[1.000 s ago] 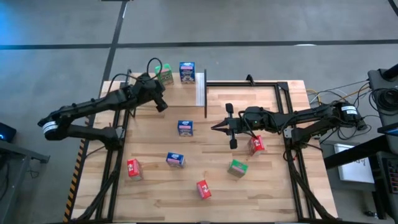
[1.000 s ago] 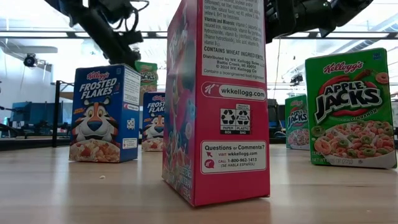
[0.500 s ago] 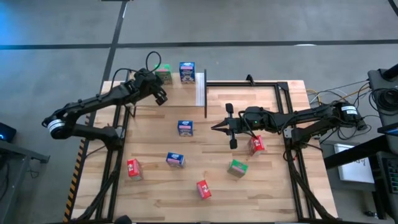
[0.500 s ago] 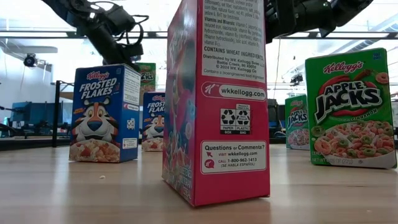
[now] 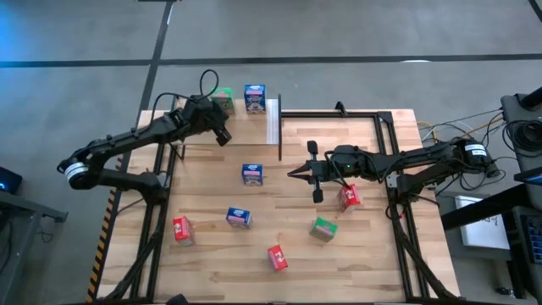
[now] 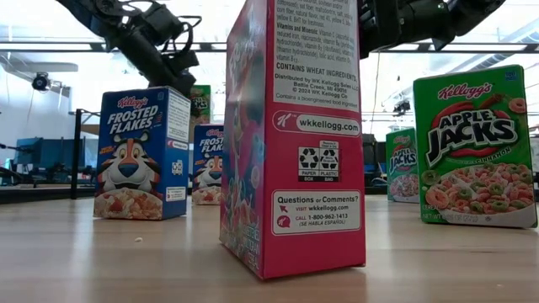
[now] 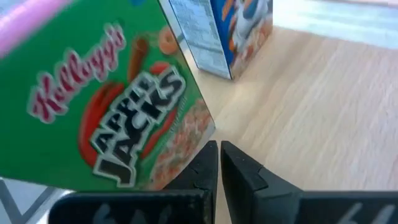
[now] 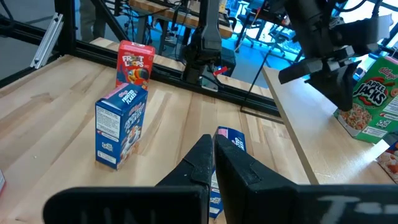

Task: Stack cereal on shelf
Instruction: Put the middle left green cereal box on the shelf

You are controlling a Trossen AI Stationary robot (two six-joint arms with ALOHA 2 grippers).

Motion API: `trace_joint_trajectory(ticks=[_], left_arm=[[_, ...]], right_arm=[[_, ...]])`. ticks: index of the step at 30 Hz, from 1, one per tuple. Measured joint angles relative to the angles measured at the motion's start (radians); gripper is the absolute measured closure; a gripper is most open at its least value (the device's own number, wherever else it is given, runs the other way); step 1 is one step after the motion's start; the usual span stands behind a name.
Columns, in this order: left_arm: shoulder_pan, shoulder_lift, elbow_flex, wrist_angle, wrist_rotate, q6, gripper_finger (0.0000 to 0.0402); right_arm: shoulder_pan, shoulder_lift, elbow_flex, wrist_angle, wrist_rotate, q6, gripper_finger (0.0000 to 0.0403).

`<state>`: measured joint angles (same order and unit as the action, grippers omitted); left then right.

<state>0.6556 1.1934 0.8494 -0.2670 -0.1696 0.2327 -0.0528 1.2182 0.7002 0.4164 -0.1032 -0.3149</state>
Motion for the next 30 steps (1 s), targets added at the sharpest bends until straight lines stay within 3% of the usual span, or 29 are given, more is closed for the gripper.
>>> trace_joint_trajectory(ticks=[14, 30], left_arm=[[0.001, -0.034, 0.002, 0.024, -0.074, -0.008, 0.04], [0.003, 0.075, 0.0, 0.096, -0.106, -0.004, 0.04]], right_arm=[[0.0, 0.0, 0.0, 0.002, 0.0, -0.016, 0.0394], [0.0, 0.0, 0.0, 0.008, 0.0, -0.018, 0.0394]])
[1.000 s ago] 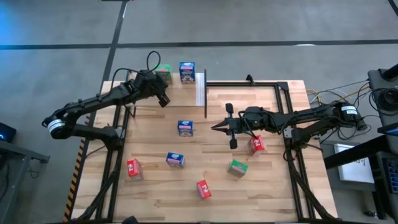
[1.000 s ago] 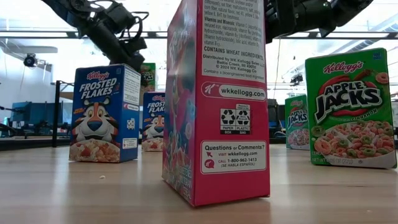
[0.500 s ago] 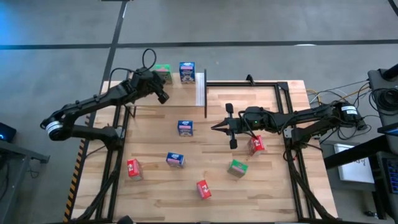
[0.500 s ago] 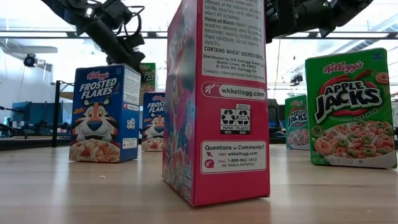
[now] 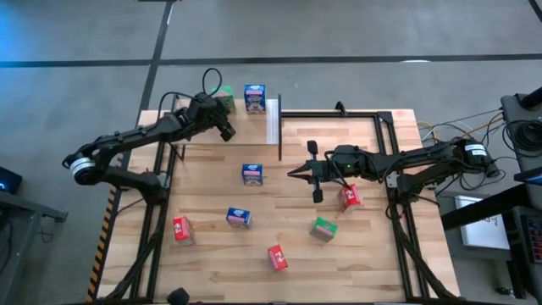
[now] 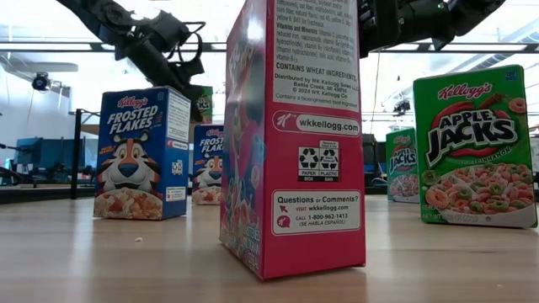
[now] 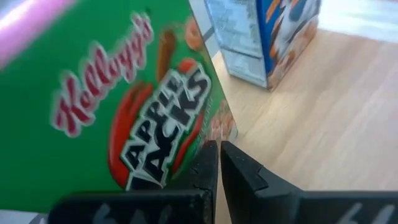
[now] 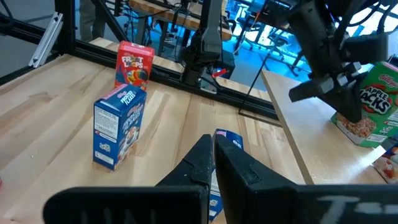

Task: Stack cereal on shelf
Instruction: Put the middle left green cereal box on the shelf

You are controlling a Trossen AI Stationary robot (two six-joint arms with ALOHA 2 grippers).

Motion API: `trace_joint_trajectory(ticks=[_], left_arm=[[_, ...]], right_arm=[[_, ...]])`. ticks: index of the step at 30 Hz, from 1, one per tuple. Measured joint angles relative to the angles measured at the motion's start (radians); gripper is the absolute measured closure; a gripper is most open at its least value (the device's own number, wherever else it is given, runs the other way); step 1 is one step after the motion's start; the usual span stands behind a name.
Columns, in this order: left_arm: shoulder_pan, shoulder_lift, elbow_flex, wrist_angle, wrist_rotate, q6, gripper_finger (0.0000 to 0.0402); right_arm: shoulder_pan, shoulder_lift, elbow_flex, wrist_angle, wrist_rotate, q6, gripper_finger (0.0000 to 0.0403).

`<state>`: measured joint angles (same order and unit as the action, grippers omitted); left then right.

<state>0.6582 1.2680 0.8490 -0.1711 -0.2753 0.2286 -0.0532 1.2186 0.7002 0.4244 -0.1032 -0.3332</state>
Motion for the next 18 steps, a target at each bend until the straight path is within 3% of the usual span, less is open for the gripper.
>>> trace_joint_trajectory(ticks=[18], left_arm=[[0.001, -0.012, -0.001, -0.082, -0.097, 0.074, 0.04]], right_arm=[[0.0, 0.001, 0.0, -0.007, 0.0, 0.001, 0.0394]])
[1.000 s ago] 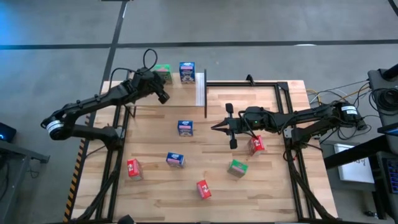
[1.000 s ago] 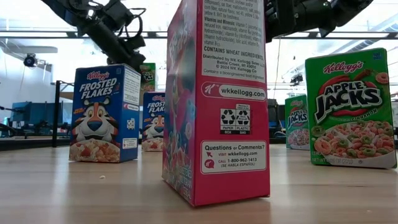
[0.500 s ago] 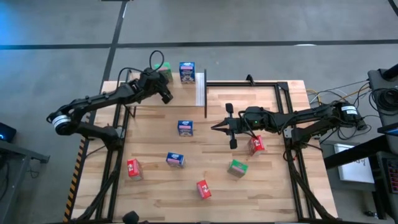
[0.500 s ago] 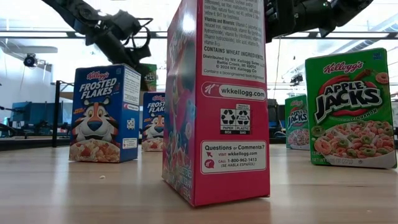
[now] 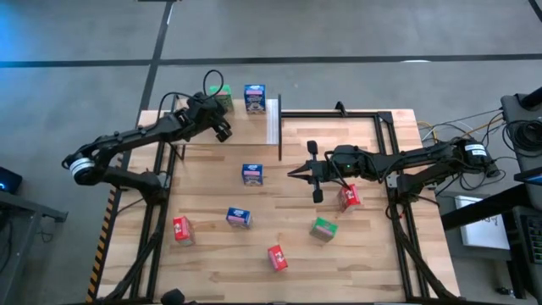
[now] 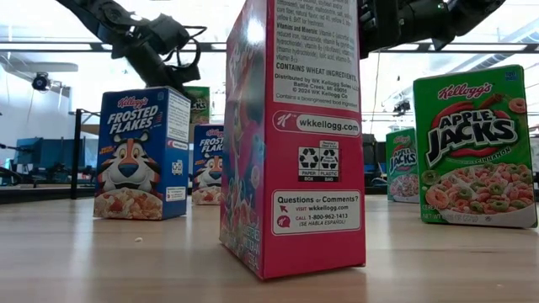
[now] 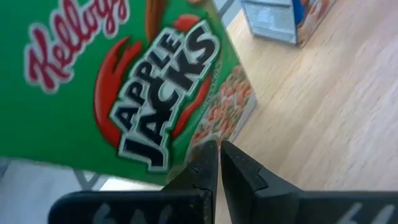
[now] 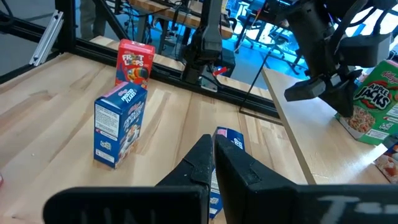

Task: Stack cereal on shelf
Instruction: Put the middle left green cereal box on the shelf, then put the bottom blue cereal box on the shelf aligned with the other blue cereal box

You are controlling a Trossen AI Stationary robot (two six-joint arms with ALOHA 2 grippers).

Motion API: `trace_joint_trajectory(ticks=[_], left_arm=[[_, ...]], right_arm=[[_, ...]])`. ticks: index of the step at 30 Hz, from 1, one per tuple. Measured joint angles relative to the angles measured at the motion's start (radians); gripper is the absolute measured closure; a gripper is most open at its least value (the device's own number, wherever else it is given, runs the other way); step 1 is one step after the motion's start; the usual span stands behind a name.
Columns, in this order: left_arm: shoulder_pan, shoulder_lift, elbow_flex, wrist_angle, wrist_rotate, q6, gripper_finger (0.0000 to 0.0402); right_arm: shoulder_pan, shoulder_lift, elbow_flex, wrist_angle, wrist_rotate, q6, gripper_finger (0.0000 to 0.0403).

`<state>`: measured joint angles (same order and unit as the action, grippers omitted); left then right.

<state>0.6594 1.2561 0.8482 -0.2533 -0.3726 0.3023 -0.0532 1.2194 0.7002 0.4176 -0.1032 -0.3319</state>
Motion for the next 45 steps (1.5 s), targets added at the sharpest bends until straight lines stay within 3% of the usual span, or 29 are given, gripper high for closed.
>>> trace_joint_trajectory(ticks=[33, 40, 45], left_arm=[[-0.007, -0.034, 0.0, -0.018, -0.01, -0.067, 0.04], [-0.101, -0.161, 0.0, -0.094, 0.01, -0.156, 0.04], [-0.228, -0.244, 0.0, -0.134, 0.121, -0.271, 0.04]], right_arm=[[0.0, 0.0, 0.0, 0.007, 0.0, -0.001, 0.0394], [0.0, 0.0, 0.0, 0.007, 0.0, -0.001, 0.0394], [0.0, -0.002, 0.0, 0.014, 0.0, 0.004, 0.0394]])
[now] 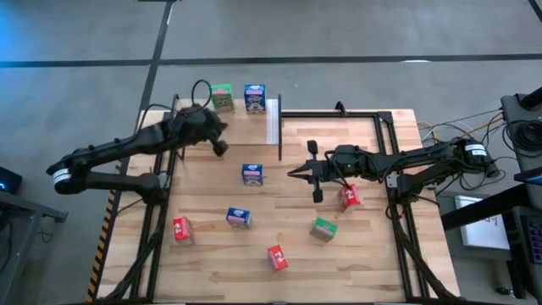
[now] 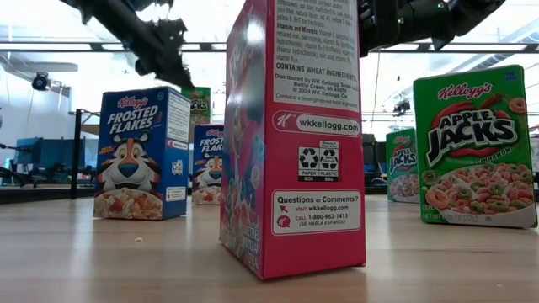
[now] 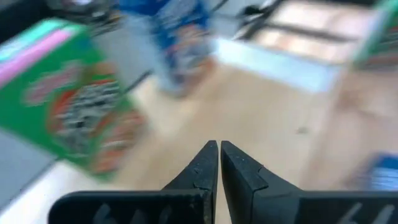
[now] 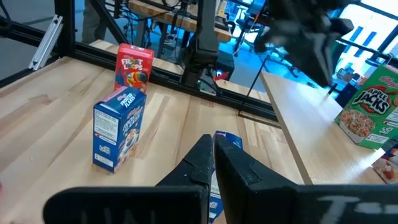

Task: Stack cereal on shelf
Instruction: Put the bottom blue cereal box on the shelf aligned with the other blue cereal box

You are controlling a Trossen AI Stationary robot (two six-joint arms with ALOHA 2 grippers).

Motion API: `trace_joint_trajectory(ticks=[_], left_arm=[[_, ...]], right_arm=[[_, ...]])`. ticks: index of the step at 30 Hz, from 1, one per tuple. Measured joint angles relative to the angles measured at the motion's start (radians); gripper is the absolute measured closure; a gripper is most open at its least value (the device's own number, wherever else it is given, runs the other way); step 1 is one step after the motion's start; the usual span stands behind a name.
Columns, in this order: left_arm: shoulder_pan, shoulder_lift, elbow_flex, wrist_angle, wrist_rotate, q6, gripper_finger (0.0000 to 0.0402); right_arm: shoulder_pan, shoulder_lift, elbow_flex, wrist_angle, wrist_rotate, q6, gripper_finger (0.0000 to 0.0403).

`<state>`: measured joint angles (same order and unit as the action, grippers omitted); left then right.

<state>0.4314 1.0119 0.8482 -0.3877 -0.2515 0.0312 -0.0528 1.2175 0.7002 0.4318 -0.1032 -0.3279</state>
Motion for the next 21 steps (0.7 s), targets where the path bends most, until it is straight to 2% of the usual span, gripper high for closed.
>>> trace_joint_trajectory(ticks=[11, 21], left_arm=[[-0.373, -0.046, 0.0, -0.005, 0.02, -0.16, 0.04], [-0.594, -0.024, 0.0, -0.008, 0.02, -0.299, 0.04]], right_arm=[[0.0, -0.062, 0.0, -0.046, -0.001, 0.085, 0.0394], [0.019, -0.117, 0.0, -0.145, -0.002, 0.094, 0.0394]])
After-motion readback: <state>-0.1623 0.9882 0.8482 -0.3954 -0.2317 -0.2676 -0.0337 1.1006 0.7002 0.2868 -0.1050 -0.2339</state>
